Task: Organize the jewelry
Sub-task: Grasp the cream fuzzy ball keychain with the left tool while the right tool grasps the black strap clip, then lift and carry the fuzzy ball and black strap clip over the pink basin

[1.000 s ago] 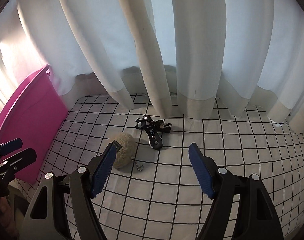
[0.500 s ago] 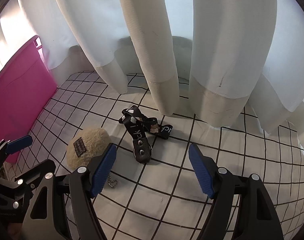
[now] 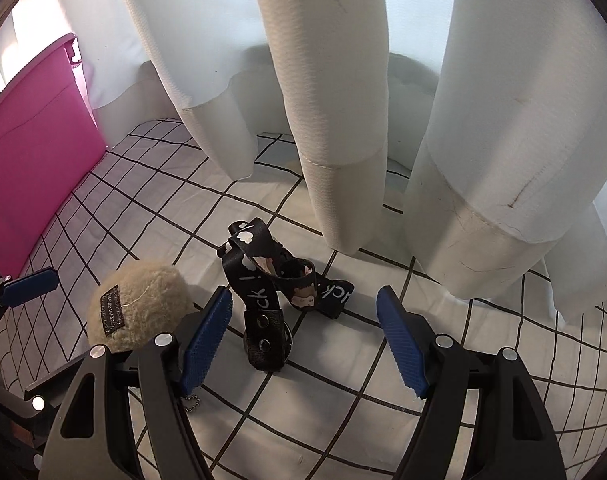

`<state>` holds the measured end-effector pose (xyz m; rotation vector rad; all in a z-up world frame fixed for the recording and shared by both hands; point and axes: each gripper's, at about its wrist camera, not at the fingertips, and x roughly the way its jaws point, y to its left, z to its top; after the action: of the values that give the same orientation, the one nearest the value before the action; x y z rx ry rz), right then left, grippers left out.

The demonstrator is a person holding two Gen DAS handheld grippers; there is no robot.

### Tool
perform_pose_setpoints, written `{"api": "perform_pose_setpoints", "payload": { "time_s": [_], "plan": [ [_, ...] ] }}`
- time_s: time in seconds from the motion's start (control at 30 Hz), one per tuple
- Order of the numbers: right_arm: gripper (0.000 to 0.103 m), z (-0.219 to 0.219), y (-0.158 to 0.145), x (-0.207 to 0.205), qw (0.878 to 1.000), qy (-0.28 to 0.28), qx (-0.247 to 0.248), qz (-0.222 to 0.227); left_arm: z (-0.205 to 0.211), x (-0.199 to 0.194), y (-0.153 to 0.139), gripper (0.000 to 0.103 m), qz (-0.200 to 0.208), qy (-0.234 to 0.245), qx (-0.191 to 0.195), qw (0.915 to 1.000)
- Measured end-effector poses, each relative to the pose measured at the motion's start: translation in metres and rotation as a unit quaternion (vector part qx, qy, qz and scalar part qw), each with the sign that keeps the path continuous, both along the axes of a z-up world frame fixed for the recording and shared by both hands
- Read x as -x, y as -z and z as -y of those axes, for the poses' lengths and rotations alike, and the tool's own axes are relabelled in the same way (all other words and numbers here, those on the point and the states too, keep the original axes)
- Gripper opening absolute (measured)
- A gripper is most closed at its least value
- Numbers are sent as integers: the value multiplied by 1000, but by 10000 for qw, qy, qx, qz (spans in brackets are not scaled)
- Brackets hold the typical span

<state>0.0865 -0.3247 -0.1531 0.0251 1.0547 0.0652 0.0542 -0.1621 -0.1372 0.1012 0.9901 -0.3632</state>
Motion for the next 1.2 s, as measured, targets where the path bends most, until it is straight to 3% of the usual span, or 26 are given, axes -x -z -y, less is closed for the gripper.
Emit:
{"api": "perform_pose_setpoints", "payload": {
  "time_s": [0.47, 0.57, 0.63, 0.7, 0.83, 0.9, 1.2],
  "plan": [
    [70, 5, 10, -8, 9998, -93, 155, 46, 22, -12, 14, 95, -5, 220, 3, 9998],
    [70, 3, 11, -8, 9998, -100, 165, 71, 24, -13, 17, 88, -69, 279, 112, 9995],
    [66, 1, 11, -9, 9997, -101, 182, 94, 26, -12, 18, 77, -109, 376, 183, 9991],
    [54, -1, 11, -10, 9997, -87, 213, 116, 29, -11, 18, 68, -110, 494, 215, 9985],
    [40, 4, 9, -8, 9997, -1, 217, 127, 31, -6, 16, 50, -141, 672, 347, 9970],
    [32, 6, 8, -8, 9997, 30, 198, 124, 31, -5, 16, 48, -123, 698, 329, 9969],
    [25, 5, 3, 4, 9996, 133, 163, 211, 11, -4, 4, 43, 38, 521, 367, 9980]
  ]
}}
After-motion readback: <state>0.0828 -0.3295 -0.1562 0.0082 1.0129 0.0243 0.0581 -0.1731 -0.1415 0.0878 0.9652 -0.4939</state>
